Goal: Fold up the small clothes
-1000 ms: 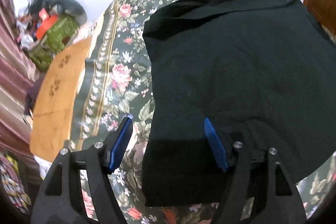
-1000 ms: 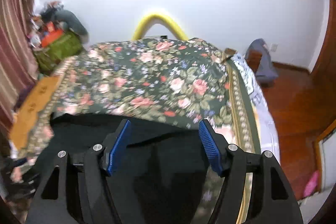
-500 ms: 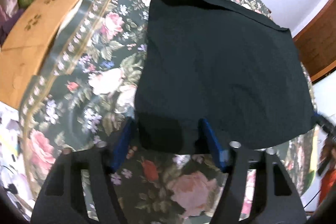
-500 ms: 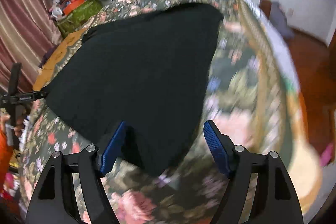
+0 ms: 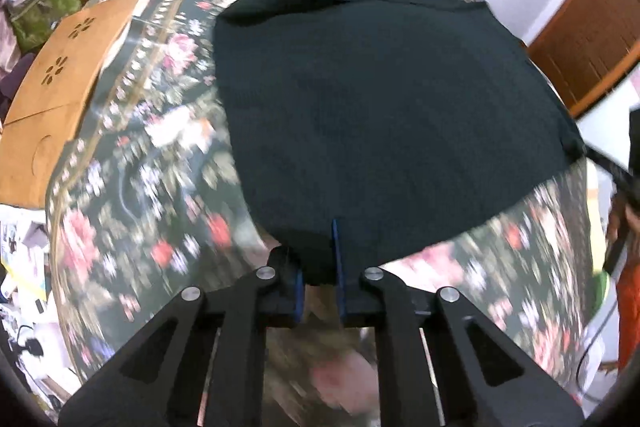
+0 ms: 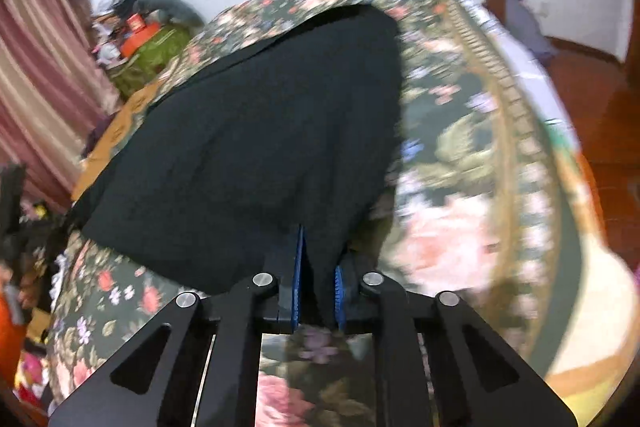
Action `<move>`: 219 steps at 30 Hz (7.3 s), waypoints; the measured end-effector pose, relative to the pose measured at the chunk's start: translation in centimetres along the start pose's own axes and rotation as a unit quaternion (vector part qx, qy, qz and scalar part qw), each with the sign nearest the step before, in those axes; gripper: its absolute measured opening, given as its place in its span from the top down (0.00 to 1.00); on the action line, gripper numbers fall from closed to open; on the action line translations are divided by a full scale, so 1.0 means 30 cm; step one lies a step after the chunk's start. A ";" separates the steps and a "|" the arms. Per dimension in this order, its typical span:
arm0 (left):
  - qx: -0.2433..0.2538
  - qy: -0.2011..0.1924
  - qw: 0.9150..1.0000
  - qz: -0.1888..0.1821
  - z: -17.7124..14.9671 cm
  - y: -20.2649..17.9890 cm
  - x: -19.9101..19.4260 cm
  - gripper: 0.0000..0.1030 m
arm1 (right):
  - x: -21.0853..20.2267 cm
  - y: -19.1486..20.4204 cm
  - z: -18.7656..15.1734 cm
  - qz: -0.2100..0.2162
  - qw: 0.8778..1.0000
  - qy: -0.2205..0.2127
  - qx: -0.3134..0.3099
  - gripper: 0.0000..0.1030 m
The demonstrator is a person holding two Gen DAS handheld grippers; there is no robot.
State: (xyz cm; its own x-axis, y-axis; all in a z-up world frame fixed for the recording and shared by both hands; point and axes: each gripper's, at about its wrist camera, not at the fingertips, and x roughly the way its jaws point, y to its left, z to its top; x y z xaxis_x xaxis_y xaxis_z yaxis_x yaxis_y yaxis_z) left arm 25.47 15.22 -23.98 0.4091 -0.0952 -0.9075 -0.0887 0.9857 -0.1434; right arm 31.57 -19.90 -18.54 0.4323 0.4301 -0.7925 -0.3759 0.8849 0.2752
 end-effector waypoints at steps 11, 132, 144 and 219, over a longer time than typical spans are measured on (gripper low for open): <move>0.049 -0.001 0.998 -0.042 -0.192 -0.319 -0.133 0.87 | -0.191 0.111 -0.156 0.025 0.999 -0.011 -0.024 0.41; 0.074 -0.049 0.991 0.099 -0.138 -0.071 -0.170 0.56 | -0.222 0.127 -0.327 0.045 0.997 0.038 -0.045 0.79; -0.032 -0.025 0.999 0.003 -0.157 0.000 -0.170 0.22 | -0.177 0.174 -0.305 0.050 0.997 0.015 -0.054 0.27; 0.069 -0.096 0.993 0.017 0.439 -0.038 -0.002 0.08 | 0.005 0.191 0.218 0.084 0.988 -0.024 -0.124 0.78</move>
State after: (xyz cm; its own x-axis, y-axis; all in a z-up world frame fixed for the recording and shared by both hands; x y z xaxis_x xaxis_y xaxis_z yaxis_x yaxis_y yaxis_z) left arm 37.52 15.92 -18.57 0.5740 -0.0469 -0.8175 0.0147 0.9988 -0.0470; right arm 34.86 -13.60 -13.52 0.3834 0.5798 -0.7189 -0.6323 0.7321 0.2533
